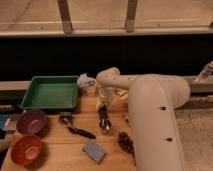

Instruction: Wipe table surface with eraser

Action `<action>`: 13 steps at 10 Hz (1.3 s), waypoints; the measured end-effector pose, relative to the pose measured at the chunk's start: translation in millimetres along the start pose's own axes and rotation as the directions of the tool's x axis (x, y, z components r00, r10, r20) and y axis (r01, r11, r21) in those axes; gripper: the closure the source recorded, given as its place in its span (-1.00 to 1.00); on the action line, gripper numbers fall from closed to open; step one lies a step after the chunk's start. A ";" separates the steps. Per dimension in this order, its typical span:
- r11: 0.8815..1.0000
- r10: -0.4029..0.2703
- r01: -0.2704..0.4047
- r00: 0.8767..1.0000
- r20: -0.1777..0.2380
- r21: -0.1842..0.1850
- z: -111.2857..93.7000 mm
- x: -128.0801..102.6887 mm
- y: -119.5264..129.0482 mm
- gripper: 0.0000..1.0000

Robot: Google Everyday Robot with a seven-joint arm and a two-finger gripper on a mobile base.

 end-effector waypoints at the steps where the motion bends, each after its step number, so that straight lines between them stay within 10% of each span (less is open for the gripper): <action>1: 1.000 -0.001 0.001 1.000 -0.001 0.002 -1.3 -0.1 0.3 0.89; 13: 0.999 0.013 -0.011 0.997 0.072 -0.032 -31.5 -41.4 2.1 0.89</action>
